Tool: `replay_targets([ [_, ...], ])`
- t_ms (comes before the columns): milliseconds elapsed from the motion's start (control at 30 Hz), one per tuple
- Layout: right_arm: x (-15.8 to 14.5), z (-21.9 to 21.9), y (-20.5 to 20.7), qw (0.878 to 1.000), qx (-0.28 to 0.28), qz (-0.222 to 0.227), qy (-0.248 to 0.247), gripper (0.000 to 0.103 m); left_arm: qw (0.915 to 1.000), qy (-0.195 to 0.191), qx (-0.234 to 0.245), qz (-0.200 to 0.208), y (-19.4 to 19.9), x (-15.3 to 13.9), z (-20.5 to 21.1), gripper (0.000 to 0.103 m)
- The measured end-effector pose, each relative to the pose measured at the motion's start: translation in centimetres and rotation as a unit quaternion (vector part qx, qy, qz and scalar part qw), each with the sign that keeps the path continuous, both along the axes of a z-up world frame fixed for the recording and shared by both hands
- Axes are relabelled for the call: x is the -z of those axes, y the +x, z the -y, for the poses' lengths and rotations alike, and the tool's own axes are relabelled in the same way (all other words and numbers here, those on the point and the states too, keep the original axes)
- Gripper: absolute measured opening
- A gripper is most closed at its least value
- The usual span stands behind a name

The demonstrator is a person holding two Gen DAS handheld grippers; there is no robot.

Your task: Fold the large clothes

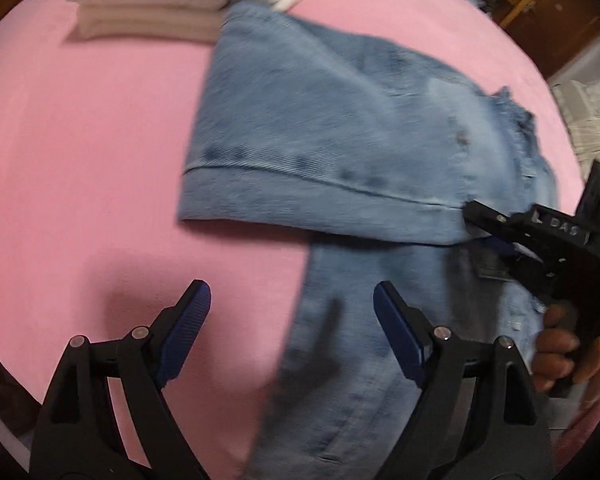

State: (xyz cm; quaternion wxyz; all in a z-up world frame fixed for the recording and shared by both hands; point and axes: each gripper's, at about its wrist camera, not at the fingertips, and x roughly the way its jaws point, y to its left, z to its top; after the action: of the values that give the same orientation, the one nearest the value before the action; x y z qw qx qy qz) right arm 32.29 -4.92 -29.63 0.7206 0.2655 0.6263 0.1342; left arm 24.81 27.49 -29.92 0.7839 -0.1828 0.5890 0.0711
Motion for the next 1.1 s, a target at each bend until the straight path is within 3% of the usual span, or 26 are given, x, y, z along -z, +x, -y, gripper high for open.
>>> replay_targets([
  [33,0.5,-0.4,0.4,1.000,0.000,-0.003,-0.004,0.013,1.0000,0.005,0.000,-0.001,0.2,0.5,-0.2,0.082],
  [100,-0.8,-1.1,0.9,0.999,0.000,0.035,-0.012,0.012,1.0000,0.006,-0.004,-0.004,0.8,1.3,-0.6,0.082],
  [233,-6.0,-1.5,0.6,0.991,0.000,0.123,-0.047,0.011,1.0000,-0.002,-0.004,0.000,1.9,2.2,-0.3,0.082],
  [367,-11.9,0.1,0.2,0.979,0.014,0.191,-0.066,0.011,0.9997,0.024,0.008,0.006,2.6,1.7,1.0,0.076],
  [500,-16.7,3.4,-0.8,0.964,0.034,0.241,-0.109,0.011,0.9990,0.045,0.006,0.006,3.0,2.1,1.7,0.073],
  [633,-19.3,9.0,-3.1,0.945,0.103,0.262,-0.169,0.011,0.9984,0.057,0.001,-0.001,3.1,2.6,1.7,0.065],
  [767,-17.8,15.0,-4.7,0.931,0.170,0.216,-0.240,0.011,0.9981,0.060,0.011,-0.005,2.9,2.9,1.8,0.060],
  [900,-12.1,19.5,-5.5,0.931,0.204,0.150,-0.264,0.011,0.9974,0.068,0.022,-0.010,2.9,3.0,2.3,0.057],
  [1100,-3.3,22.3,-6.6,0.928,0.218,0.022,-0.303,0.014,0.9976,0.063,0.023,-0.017,2.3,2.1,2.0,0.056],
])
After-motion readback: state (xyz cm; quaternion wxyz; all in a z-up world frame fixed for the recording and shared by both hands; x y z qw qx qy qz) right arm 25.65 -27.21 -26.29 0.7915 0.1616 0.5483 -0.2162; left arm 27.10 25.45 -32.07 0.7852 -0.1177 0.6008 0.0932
